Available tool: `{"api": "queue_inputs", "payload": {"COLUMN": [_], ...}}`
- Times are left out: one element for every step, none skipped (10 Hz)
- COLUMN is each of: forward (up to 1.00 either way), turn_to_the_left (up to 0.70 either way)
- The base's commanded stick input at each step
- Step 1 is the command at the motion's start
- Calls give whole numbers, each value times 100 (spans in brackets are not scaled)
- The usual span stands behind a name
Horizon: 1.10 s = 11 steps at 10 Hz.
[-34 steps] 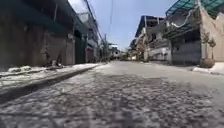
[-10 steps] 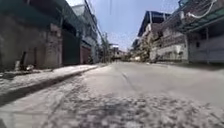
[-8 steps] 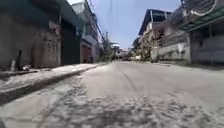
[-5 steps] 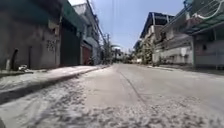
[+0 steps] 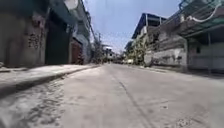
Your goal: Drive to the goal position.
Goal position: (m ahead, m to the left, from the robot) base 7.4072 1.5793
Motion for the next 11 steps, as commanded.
{"api": "queue_inputs", "payload": {"forward": [100, 100, 100, 100, 100, 100, 100, 100, 100, 100, 100], "turn_to_the_left": [0, 0, 0, 0, 0, 0, 0, 0, 0, 0, 0]}}
